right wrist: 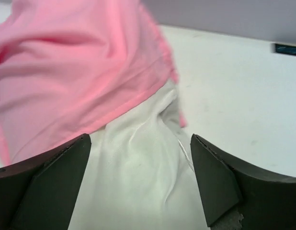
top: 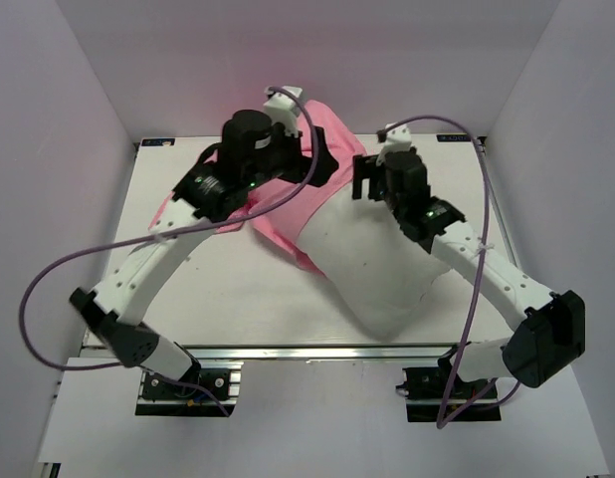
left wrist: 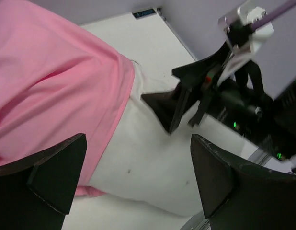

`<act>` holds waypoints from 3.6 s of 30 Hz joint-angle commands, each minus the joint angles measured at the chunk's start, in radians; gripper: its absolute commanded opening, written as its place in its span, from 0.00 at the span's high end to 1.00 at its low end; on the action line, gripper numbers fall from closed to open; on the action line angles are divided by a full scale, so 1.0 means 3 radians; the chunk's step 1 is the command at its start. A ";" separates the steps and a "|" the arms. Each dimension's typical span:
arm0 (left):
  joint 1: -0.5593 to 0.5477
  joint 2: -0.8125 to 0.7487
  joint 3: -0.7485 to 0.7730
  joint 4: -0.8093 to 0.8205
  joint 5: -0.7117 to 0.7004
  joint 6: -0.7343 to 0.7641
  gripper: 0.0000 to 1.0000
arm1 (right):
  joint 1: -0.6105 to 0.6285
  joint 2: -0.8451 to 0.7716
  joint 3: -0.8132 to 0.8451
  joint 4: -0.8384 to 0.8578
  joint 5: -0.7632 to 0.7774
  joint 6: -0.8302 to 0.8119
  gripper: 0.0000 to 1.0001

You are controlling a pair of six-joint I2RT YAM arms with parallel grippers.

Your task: Put the pillow into the pillowcase

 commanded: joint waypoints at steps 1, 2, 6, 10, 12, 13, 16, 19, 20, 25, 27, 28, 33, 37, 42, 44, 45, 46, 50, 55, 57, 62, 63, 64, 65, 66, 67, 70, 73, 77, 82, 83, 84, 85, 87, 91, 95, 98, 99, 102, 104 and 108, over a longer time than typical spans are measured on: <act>-0.0036 -0.0336 0.0000 -0.0298 -0.0607 -0.0003 0.02 | -0.0281 -0.0142 0.0427 -0.0559 0.0185 -0.0157 0.11; -0.0036 -0.0438 -0.0010 -0.0314 -0.0709 -0.0024 0.02 | -0.0322 -0.0162 0.0534 -0.0596 0.0123 -0.0162 0.11; -0.0036 -0.0755 -0.0336 -0.0186 -0.1098 -0.0207 0.02 | -0.0353 -0.0315 0.0591 -0.0708 -0.0367 -0.0513 0.11; -0.0031 -0.1062 -0.0960 -0.0278 -0.1313 -0.0656 0.02 | -0.0251 -0.0504 0.0515 -0.1117 -0.1201 -0.0791 0.11; -0.0031 -0.1170 -0.1358 -0.0497 -0.1385 -0.0882 0.02 | 0.0075 -0.0576 0.0322 -0.1347 -0.0999 -0.0761 0.11; -0.0031 -0.1317 -0.1532 -0.0544 -0.1365 -0.1095 0.02 | 0.0198 -0.0642 0.0229 -0.1399 -0.0674 -0.0674 0.11; -0.0031 -0.1746 -0.2319 -0.0473 -0.1095 -0.1296 0.02 | 0.0633 -0.0623 -0.0083 -0.1593 -0.0212 -0.0429 0.11; -0.0031 -0.2196 -0.2923 -0.0361 -0.0987 -0.1480 0.02 | 0.0909 -0.0414 -0.0307 -0.1701 0.0096 -0.0244 0.11; -0.0031 -0.2294 -0.3137 -0.0325 -0.0966 -0.1522 0.02 | 0.1026 -0.0337 -0.0369 -0.1686 0.0168 -0.0229 0.11; -0.0031 -0.2535 -0.3477 -0.0135 -0.0890 -0.1619 0.02 | 0.1074 0.0052 -0.0762 -0.1116 0.0398 -0.0285 0.11; -0.0031 -0.2439 -0.3467 -0.0110 -0.0879 -0.1584 0.02 | 0.1002 0.0165 -0.0820 -0.0975 0.0404 -0.0270 0.11; -0.0031 -0.2388 -0.3452 -0.0074 -0.0869 -0.1553 0.02 | 0.0916 0.0297 -0.0805 -0.0914 0.0338 -0.0264 0.11; -0.0026 -0.1985 -0.3344 0.0192 -0.0772 -0.1359 0.02 | 0.0706 0.0696 -0.0641 -0.0832 0.0275 -0.0132 0.39; -0.0021 -0.1575 -0.3166 0.0529 -0.0634 -0.1195 0.02 | 0.0624 0.0575 -0.0457 -0.0755 0.0291 -0.0085 1.00; 0.0000 -0.0977 -0.2894 0.0851 -0.0480 -0.1026 0.02 | 0.0624 0.0090 -0.0232 -0.0622 -0.0071 -0.0157 1.00; 0.0061 -0.0696 -0.2752 0.0949 -0.0414 -0.1006 0.02 | 0.0624 -0.0018 -0.0186 -0.0587 -0.0118 -0.0172 1.00; 0.0082 -0.0609 -0.2710 0.0984 -0.0368 -0.0970 0.02 | 0.0624 -0.0085 -0.0125 -0.0591 -0.0169 -0.0182 1.00; 0.0107 -0.0456 -0.2654 0.1010 -0.0262 -0.0975 0.02 | 0.0624 -0.0106 -0.0094 -0.0607 -0.0200 -0.0198 1.00; 0.0174 -0.0266 -0.2470 0.1225 -0.0011 -0.0919 0.02 | 0.0623 -0.0142 -0.0007 -0.0597 -0.0328 -0.0234 1.00; 0.0189 -0.0127 -0.2342 0.1404 0.0102 -0.0862 0.02 | 0.0624 -0.0096 0.0034 -0.0530 -0.0369 -0.0259 1.00; 0.0220 -0.0056 -0.2311 0.1414 0.0133 -0.0867 0.02 | 0.0624 -0.0075 0.0044 -0.0510 -0.0384 -0.0254 1.00; 0.0266 0.0072 -0.2260 0.1512 0.0205 -0.0873 0.02 | 0.0624 -0.0065 0.0044 -0.0448 -0.0389 -0.0244 1.00; 0.0266 0.0103 -0.2240 0.1496 0.0185 -0.0857 0.08 | 0.0624 -0.0085 0.0019 -0.0377 -0.0425 -0.0244 1.00; 0.0271 0.0184 -0.2204 0.1491 0.0199 -0.0852 0.18 | 0.0624 -0.0096 -0.0007 -0.0326 -0.0435 -0.0234 1.00; 0.0271 0.0225 -0.2178 0.1466 0.0205 -0.0857 0.40 | 0.0618 -0.0116 -0.0022 -0.0270 -0.0415 -0.0229 1.00; 0.0271 0.0256 -0.2158 0.1445 0.0235 -0.0852 0.52 | 0.0623 -0.0116 -0.0047 -0.0178 -0.0394 -0.0229 1.00; 0.0271 0.0302 -0.2143 0.1425 0.0337 -0.0847 0.60 | 0.0624 -0.0121 -0.0063 -0.0106 -0.0384 -0.0229 1.00; 0.0271 0.0308 -0.2122 0.1450 0.0536 -0.0867 0.95 | 0.0623 -0.0172 -0.0251 0.0485 -0.0430 -0.0305 1.00; 0.0271 0.0155 -0.2040 0.1389 0.0761 -0.0811 1.00 | 0.0624 -0.0183 -0.0537 0.1352 -0.0593 -0.0392 1.00; 0.0271 -0.0422 -0.2050 0.1292 0.1104 -0.0979 1.00 | 0.0649 -0.0177 -0.1074 0.2948 -0.0676 -0.0805 1.00; 0.0179 -0.1016 -0.1816 0.0939 0.1666 -0.1389 1.00 | 0.0827 0.0338 -0.1030 0.4184 -0.0145 -0.1542 1.00; 0.0169 -0.1078 -0.1810 0.0908 0.1743 -0.1430 1.00 | 0.0869 0.0602 -0.0862 0.4270 0.0023 -0.1603 1.00; 0.0159 -0.1179 -0.1820 0.0863 0.1860 -0.1496 1.00 | 0.0920 0.0742 -0.0780 0.4271 0.0324 -0.1675 1.00; 0.0153 -0.1231 -0.1881 0.0837 0.1907 -0.1542 1.00 | 0.0991 0.0864 -0.0728 0.4291 0.0423 -0.1772 1.00; 0.0143 -0.1389 -0.2059 0.0791 0.1938 -0.1655 1.00 | 0.1063 0.1268 -0.0534 0.4297 0.0740 -0.1773 1.00; 0.0148 -0.1568 -0.2229 0.0618 0.1985 -0.1706 1.00 | 0.1175 0.1775 -0.0247 0.4159 0.1078 -0.1615 1.00; 0.0148 -0.1707 -0.2331 0.0412 0.1744 -0.1624 1.00 | 0.1247 0.1802 -0.0221 0.3761 0.1023 -0.1111 1.00; 0.0148 -0.1712 -0.2337 0.0290 0.1555 -0.1624 1.00 | 0.1252 0.1507 -0.0558 0.3663 0.0762 -0.0823 1.00; 0.0148 -0.1717 -0.2327 0.0208 0.1514 -0.1619 0.88 | 0.1252 0.1404 -0.0675 0.3653 0.0539 -0.0695 1.00; 0.0148 -0.1697 -0.2225 0.0040 0.1422 -0.1543 0.39 | 0.1252 0.0913 -0.1202 0.3540 -0.0142 -0.0597 1.00; 0.0148 -0.1687 -0.2087 -0.0119 0.1229 -0.1431 0.02 | 0.1247 0.0495 -0.1579 0.3251 -0.0423 -0.0485 0.67; 0.0148 -0.1580 -0.1418 -0.0823 0.0503 -0.1139 0.02 | 0.1252 -0.0212 -0.1944 0.2412 -0.0670 -0.0270 0.15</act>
